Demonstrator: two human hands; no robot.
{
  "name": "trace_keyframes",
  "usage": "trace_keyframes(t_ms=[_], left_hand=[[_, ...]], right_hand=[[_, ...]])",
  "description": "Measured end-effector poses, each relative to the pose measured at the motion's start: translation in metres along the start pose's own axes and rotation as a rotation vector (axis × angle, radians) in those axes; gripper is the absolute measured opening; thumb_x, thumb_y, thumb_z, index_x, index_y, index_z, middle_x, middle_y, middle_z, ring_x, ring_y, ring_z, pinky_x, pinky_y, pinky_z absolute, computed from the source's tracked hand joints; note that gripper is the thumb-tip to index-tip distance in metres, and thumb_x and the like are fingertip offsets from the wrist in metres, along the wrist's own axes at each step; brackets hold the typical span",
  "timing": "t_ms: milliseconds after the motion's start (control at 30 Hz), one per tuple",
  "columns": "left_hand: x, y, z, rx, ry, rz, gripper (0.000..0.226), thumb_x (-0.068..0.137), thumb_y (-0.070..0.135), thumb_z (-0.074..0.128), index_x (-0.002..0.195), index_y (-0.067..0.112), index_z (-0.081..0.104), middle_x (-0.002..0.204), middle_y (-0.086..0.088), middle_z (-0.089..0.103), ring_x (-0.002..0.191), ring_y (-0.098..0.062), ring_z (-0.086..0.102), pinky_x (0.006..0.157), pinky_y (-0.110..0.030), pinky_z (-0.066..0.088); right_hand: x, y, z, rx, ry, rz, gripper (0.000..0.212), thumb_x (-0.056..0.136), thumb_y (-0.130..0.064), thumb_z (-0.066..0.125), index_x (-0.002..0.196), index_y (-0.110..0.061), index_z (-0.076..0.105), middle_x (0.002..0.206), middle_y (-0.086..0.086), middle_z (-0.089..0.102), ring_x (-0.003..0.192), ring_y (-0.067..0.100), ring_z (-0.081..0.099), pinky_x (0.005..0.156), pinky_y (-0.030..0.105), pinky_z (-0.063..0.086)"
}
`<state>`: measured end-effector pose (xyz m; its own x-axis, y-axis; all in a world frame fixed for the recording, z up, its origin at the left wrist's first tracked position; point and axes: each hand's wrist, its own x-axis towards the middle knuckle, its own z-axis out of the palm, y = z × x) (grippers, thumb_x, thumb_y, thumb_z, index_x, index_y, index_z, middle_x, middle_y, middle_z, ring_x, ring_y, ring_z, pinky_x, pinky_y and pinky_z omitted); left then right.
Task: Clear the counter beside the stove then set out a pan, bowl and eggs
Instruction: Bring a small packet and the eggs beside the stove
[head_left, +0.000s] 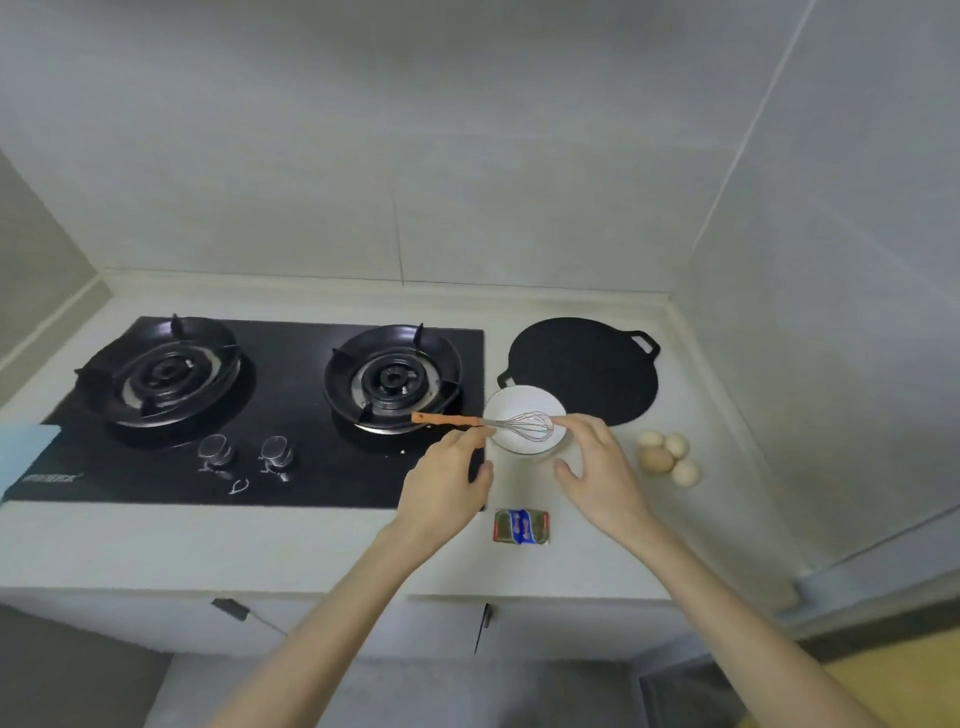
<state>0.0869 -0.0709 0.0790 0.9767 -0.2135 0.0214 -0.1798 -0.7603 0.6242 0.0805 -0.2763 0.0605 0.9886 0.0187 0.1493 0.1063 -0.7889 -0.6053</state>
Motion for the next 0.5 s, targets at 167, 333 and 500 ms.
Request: trace_keyframes(t_ms=[167, 333, 500], left_hand=[[0.03, -0.018, 0.031, -0.046, -0.165, -0.016, 0.04, 0.093, 0.027, 0.051, 0.133, 0.028, 0.05, 0.121, 0.005, 0.06, 0.103, -0.013, 0.06, 0.089, -0.04, 0.051], [0.039, -0.045, 0.065, -0.024, -0.339, -0.063, 0.043, 0.089, 0.02, 0.057, 0.132, 0.021, 0.054, 0.114, -0.002, 0.06, 0.094, -0.016, 0.061, 0.086, -0.035, 0.052], [0.034, -0.056, 0.097, 0.099, -0.475, -0.029, 0.053, 0.081, 0.024, 0.067, 0.131, 0.016, 0.052, 0.12, -0.006, 0.059, 0.109, -0.023, 0.054, 0.092, -0.029, 0.043]], right_hand=[[0.012, 0.027, 0.008, 0.084, -0.017, 0.169, 0.051, 0.084, -0.012, 0.06, 0.132, -0.024, 0.047, 0.132, -0.005, 0.044, 0.118, 0.012, 0.047, 0.1, 0.032, 0.043], [0.013, 0.049, 0.024, 0.118, -0.163, 0.333, 0.048, 0.086, -0.018, 0.065, 0.13, -0.022, 0.049, 0.125, -0.002, 0.05, 0.1, 0.016, 0.053, 0.087, 0.028, 0.044], [0.008, 0.067, 0.059, 0.104, -0.507, 0.297, 0.06, 0.076, -0.019, 0.074, 0.131, -0.02, 0.05, 0.13, -0.001, 0.049, 0.11, 0.014, 0.048, 0.092, 0.026, 0.043]])
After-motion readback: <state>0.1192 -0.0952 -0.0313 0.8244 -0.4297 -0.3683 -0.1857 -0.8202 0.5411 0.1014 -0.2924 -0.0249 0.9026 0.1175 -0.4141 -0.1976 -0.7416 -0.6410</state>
